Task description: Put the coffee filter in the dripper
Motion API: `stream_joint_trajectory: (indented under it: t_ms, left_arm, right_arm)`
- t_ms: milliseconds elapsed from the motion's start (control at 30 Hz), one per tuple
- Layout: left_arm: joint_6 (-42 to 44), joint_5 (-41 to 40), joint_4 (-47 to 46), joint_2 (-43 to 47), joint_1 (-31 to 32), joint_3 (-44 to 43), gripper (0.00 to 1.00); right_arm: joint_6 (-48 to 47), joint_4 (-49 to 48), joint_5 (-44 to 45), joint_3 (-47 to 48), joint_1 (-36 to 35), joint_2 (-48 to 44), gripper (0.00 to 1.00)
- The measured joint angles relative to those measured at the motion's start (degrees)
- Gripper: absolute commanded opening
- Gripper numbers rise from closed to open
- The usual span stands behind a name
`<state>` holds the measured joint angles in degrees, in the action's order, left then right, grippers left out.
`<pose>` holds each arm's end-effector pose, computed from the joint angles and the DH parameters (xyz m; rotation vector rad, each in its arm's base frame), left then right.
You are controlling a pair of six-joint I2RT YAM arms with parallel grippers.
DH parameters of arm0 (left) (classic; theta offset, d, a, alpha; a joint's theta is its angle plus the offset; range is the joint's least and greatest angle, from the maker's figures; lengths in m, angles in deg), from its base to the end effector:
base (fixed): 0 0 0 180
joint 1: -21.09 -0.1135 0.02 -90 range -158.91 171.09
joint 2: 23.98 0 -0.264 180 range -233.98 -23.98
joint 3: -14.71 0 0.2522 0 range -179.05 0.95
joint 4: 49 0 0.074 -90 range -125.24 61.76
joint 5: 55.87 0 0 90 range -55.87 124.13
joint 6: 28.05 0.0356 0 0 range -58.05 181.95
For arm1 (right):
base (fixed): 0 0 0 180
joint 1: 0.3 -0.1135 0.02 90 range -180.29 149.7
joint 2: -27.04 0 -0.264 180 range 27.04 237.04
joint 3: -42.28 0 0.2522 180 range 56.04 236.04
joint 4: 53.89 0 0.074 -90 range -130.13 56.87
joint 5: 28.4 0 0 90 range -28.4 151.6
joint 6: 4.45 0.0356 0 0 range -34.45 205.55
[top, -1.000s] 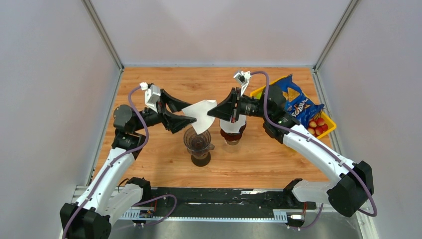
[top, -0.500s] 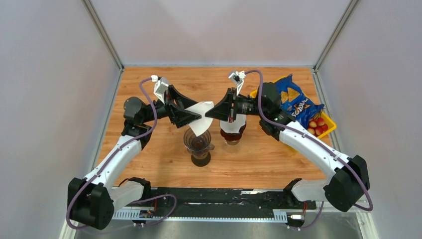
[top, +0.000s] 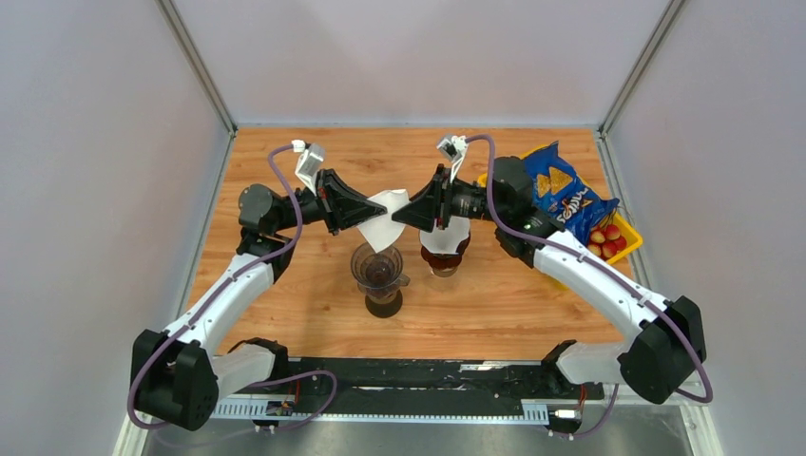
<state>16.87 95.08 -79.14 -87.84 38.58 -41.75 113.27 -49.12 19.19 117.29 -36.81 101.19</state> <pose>0.2176 -0.1012 0.3533 0.7269 1.3843 -1.5032 0.2269 0.1979 0.3644 -0.7554 1.6719 1.4232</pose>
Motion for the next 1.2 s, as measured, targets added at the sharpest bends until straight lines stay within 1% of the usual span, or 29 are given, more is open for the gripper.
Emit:
stream_joint_trajectory:
  t_ms: [67,133,200,267,400,533,900,1200]
  left_arm:
    - [0.52,-0.28,0.48,0.33,0.0,0.0,0.0]
    - [1.53,-0.66,1.77,1.14,0.0,0.0,0.0]
    - [2.78,-1.11,3.17,2.36,0.0,0.0,0.0]
    - [4.42,-1.68,4.72,3.78,0.04,0.0,0.0]
    - [6.6,-2.49,6.54,6.01,0.04,0.0,0.0]
    - [7.74,-2.86,7.23,6.8,0.04,0.0,0.0]
    - [8.22,-3.02,8.33,6.8,0.04,0.0,0.0]
    - [9.14,-3.45,9.42,6.73,0.04,0.0,0.0]
  right_arm:
    - [-1.07,1.42,2.19,-0.02,0.0,-0.61,0.67]
    - [-2.75,2.95,5.81,-0.48,0.02,-2.45,0.78]
    - [-3.91,3.63,9.38,-1.33,0.02,-4.98,0.84]
    - [-5.2,4.15,13.27,-2.4,0.07,-8.22,0.87]
    - [-6.86,4.35,20.26,-3.61,0.07,-12.98,0.88]
    - [-8.15,4.55,23.89,-3.69,0.07,-13.68,0.88]
    - [-8.59,6.43,24.76,-3.67,0.07,-10.54,0.88]
    - [-8.57,6.69,18.91,-2.82,0.07,-7.98,0.88]
